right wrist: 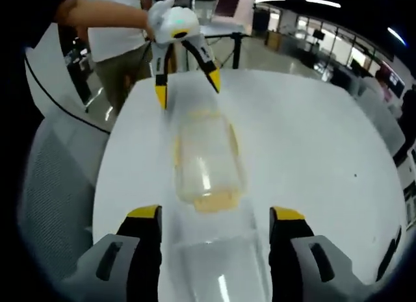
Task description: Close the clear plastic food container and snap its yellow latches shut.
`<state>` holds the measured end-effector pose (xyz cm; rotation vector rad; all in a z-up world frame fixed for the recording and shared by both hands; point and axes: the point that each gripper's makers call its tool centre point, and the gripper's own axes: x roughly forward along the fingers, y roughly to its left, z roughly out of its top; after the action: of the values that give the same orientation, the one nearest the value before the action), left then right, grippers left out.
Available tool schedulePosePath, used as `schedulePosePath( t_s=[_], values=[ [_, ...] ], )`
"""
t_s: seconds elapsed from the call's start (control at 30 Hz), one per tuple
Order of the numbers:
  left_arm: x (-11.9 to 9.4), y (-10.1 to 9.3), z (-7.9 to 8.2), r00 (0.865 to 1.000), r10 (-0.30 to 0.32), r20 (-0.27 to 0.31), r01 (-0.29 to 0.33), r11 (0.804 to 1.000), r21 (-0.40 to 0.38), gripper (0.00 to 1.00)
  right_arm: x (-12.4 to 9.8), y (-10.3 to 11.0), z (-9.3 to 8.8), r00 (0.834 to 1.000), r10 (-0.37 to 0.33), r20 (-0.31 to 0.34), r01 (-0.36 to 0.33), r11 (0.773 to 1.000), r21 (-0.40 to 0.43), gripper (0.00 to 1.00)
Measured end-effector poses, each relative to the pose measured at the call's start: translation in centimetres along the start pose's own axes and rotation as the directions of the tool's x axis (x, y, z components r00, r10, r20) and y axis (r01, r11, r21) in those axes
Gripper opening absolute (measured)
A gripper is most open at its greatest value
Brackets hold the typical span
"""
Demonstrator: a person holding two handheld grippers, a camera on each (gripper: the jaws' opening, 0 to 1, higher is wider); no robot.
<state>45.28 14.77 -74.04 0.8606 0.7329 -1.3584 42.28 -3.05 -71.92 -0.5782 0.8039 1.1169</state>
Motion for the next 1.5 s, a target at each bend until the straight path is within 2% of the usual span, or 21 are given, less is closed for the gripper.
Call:
schedulePosePath(
  t_s=[0.4, 0.67, 1.07, 1.37, 1.43, 1.5],
  values=[
    [1.9, 1.0, -1.0, 0.999, -0.039, -0.032, 0.041, 0.998, 0.042, 0.56, 2.3, 0.1, -0.3, 0.999, 0.028, -0.037, -0.028, 1.0, -0.006, 0.58],
    [2.5, 1.3, -1.6, 0.998, -0.048, -0.047, 0.051, 0.997, 0.062, 0.52, 3.5, -0.2, -1.2, 0.996, 0.038, -0.084, -0.042, 0.998, -0.052, 0.51],
    [3.1, 1.5, -1.4, 0.998, -0.052, -0.031, 0.054, 0.995, 0.079, 0.45, 5.4, -0.1, -2.0, 0.988, 0.044, -0.149, -0.061, 0.992, -0.111, 0.43],
    [3.2, 1.4, -1.5, 0.996, -0.088, -0.011, 0.088, 0.995, 0.048, 0.42, 5.6, -0.1, -1.8, 0.988, 0.077, -0.13, -0.085, 0.995, -0.057, 0.39],
    [3.2, 1.3, -1.5, 0.995, -0.097, -0.007, 0.097, 0.995, 0.038, 0.41, 5.6, -0.2, -2.4, 0.986, 0.071, -0.154, -0.085, 0.992, -0.091, 0.38],
    [3.2, 1.2, -1.6, 0.995, -0.101, -0.003, 0.101, 0.994, 0.034, 0.41, 5.6, -0.1, -2.5, 0.985, 0.073, -0.157, -0.087, 0.993, -0.083, 0.38]
  ],
)
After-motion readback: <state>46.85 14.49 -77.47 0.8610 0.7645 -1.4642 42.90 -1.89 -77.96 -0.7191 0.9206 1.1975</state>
